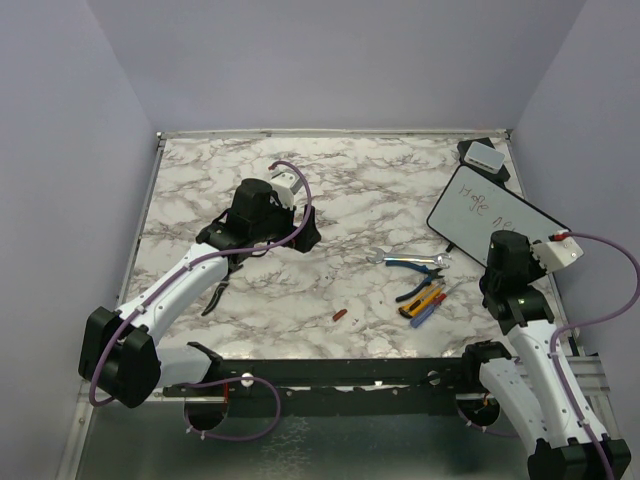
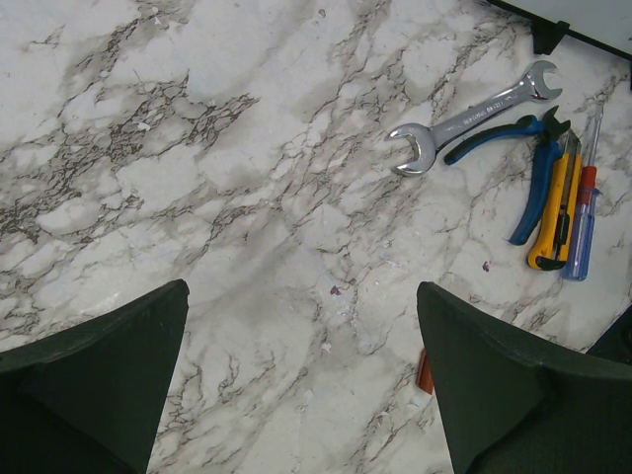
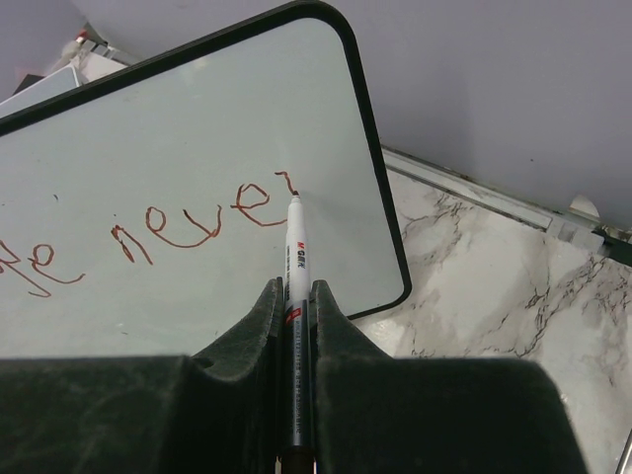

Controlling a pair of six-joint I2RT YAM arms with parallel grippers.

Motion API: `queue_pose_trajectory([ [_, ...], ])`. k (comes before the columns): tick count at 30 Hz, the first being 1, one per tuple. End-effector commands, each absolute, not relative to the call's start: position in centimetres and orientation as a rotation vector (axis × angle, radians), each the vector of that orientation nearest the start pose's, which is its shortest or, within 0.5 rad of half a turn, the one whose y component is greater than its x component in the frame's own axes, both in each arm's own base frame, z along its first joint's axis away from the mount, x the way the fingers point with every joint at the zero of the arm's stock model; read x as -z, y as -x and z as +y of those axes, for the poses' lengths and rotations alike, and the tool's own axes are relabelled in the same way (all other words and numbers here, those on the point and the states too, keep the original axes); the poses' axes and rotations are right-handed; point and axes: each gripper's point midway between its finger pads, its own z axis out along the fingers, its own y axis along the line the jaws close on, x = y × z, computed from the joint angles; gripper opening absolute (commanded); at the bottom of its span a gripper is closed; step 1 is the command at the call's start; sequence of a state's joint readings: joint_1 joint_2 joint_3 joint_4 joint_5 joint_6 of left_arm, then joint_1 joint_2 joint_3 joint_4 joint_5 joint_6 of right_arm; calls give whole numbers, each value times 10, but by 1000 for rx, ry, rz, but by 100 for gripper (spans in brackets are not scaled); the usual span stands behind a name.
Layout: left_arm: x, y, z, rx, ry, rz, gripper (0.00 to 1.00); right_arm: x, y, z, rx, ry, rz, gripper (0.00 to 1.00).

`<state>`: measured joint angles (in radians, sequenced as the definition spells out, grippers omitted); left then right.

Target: Write a sentence on the whiteboard

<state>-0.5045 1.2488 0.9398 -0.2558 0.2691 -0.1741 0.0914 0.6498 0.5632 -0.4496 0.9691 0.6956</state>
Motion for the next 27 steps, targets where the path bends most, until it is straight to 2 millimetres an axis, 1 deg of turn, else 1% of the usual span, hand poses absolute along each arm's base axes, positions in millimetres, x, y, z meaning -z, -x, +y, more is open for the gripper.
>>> queue_pose_trajectory([
  [1, -187, -296, -225, 675, -528, 2101, 99, -185, -217, -117, 536, -1079, 1535, 1],
  [14, -187, -297, -225, 674, -528, 2101, 99, -186, -223, -117, 535, -1061, 1541, 1],
  [27, -186, -296, -225, 674, -530, 2105, 99, -188, -219, -121, 563, -1084, 1516, 1],
])
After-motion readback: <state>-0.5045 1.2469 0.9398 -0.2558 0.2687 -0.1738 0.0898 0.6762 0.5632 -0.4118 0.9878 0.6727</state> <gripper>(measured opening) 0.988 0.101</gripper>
